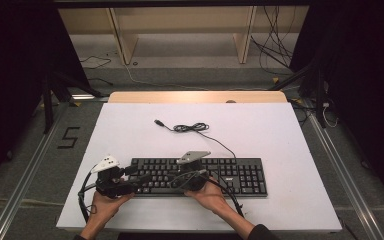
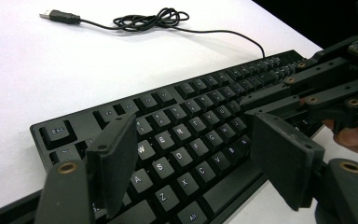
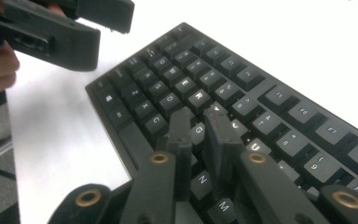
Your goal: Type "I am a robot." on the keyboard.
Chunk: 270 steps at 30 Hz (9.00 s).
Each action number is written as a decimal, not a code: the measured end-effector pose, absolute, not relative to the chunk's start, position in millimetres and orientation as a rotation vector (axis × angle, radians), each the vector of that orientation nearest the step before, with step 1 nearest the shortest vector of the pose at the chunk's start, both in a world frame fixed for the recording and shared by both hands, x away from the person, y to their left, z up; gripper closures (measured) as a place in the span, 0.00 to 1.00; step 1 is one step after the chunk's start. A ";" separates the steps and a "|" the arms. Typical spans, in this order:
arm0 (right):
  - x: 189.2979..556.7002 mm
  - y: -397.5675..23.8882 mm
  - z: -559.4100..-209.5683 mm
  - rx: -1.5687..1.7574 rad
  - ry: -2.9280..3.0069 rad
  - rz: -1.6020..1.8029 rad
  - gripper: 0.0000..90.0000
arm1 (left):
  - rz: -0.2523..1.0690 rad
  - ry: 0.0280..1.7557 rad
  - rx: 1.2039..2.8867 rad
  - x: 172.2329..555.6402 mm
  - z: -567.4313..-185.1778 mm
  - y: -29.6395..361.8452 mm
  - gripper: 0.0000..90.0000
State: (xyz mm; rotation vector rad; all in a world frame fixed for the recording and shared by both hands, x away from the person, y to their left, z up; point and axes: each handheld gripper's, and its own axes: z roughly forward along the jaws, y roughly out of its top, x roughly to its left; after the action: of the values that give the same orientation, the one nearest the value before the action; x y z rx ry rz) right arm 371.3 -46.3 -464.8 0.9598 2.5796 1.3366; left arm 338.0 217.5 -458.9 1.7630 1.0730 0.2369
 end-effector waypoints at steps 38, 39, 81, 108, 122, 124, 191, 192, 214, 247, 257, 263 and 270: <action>386.6 -87.0 -444.7 1.050 2.442 1.402 0.46 | 0.240 1.046 1.746 336.3 -456.9 217.8 0.33; 387.3 -87.8 -444.7 1.048 2.440 1.394 0.48 | 0.241 1.046 1.745 336.2 -456.9 217.8 0.33; 396.0 -77.9 -474.5 1.050 2.561 1.077 1.00 | 0.239 1.038 1.745 335.9 -456.8 217.0 0.33; 369.4 -119.5 -443.6 1.089 2.407 1.457 0.47 | 0.248 1.058 1.790 343.5 -457.4 208.3 0.42; 347.0 -148.6 -436.8 1.083 2.311 1.519 0.41 | 0.246 1.011 1.918 363.1 -463.8 179.7 0.74; 345.0 -151.3 -436.5 1.088 2.308 1.520 0.41 | 0.244 1.006 1.921 366.5 -463.1 177.5 0.78; 339.2 -149.9 -442.5 1.073 2.324 1.494 0.37 | 0.203 1.010 1.772 357.3 -453.2 194.9 0.44; 339.2 -149.9 -442.5 1.073 2.324 1.494 0.37 | 0.203 1.010 1.772 357.3 -453.2 194.9 0.43; 351.8 -132.9 -446.8 1.052 2.397 1.449 0.43 | 0.218 1.030 1.734 339.2 -455.9 210.4 0.35; 366.0 -103.6 -474.7 1.018 2.617 1.190 1.00 | 0.218 1.022 1.748 332.4 -460.0 211.2 0.33; 363.9 -101.1 -478.4 1.012 2.607 1.155 1.00 | 0.220 1.021 1.756 332.8 -460.9 211.2 0.33; 363.6 -104.3 -476.3 1.027 2.589 1.212 0.94 | 0.221 1.022 1.751 332.8 -460.1 212.3 0.33; 362.7 -120.9 -462.1 1.054 2.486 1.340 0.85 | 0.221 1.021 1.749 332.7 -459.8 212.5 0.33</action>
State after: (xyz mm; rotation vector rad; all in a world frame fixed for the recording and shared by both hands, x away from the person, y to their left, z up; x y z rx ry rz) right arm 362.7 -120.9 -462.1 1.0543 2.4859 1.3398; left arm 332.7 212.5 -459.8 1.7491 1.0209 0.2213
